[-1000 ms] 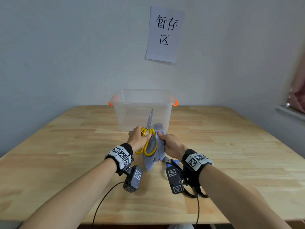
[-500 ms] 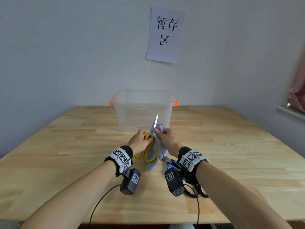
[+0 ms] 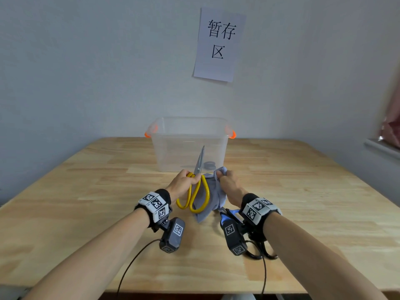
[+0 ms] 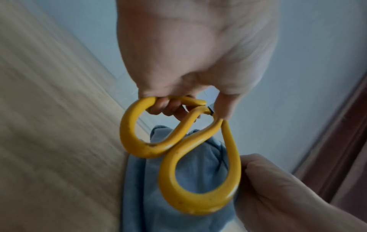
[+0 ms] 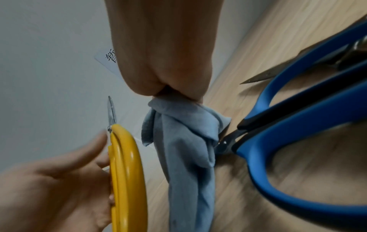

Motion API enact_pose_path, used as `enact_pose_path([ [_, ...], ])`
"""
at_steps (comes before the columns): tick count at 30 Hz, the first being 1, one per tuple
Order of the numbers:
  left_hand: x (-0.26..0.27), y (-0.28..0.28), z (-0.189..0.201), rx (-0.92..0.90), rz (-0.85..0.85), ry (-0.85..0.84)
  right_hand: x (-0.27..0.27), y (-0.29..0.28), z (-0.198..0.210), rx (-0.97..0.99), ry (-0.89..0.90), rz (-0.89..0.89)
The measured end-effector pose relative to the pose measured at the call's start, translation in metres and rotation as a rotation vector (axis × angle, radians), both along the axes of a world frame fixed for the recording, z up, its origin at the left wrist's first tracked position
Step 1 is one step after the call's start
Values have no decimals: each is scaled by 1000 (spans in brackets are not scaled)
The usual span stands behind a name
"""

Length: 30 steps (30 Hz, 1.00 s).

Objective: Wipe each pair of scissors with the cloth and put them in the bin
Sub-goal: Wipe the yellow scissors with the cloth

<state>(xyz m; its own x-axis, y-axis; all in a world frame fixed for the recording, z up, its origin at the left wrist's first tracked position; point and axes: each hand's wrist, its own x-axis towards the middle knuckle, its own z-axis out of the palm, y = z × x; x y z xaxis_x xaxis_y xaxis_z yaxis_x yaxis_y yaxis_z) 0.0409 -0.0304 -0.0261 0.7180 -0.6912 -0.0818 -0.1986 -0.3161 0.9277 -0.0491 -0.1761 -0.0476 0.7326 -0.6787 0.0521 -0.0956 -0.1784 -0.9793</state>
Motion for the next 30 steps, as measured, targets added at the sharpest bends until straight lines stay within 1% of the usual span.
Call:
enact_pose_path([
  [2, -6, -1, 5, -23, -21, 67, -1, 1, -1, 106, -40, 29],
  [4, -13, -1, 9, -33, -65, 75, -2, 6, -2, 213, -91, 83],
  [5, -16, -1, 11, -32, -86, 67, -3, 7, -2, 206, -87, 100],
  [7, -17, -2, 12, -12, -106, 53, -5, 7, -1, 83, -27, 106],
  [9, -19, -2, 16, -13, -88, 42, -6, 4, -1, -49, 54, 89],
  [11, -21, -3, 18, -49, -62, 54, -8, 1, 4, -104, 171, 46],
  [14, -27, -4, 24, -76, 0, 102, -13, -1, 10, -121, 322, 42],
  [17, -27, -4, 27, -106, 40, 238, -19, 1, 17, -99, 473, 137],
  [19, -26, -3, 27, -140, 63, 329, -25, 1, 22, -156, 571, 249],
  [21, -28, -3, 28, -177, 66, 376, -30, 1, 27, -237, 608, 292],
  [25, -31, -2, 34, -205, 110, 373, -39, 7, 43, -456, 749, 281],
  [28, -32, 3, 38, -189, 78, 410, -42, 10, 53, -622, 878, 272],
  [30, -30, 5, 39, -159, 63, 423, -42, 12, 61, -675, 876, 191],
])
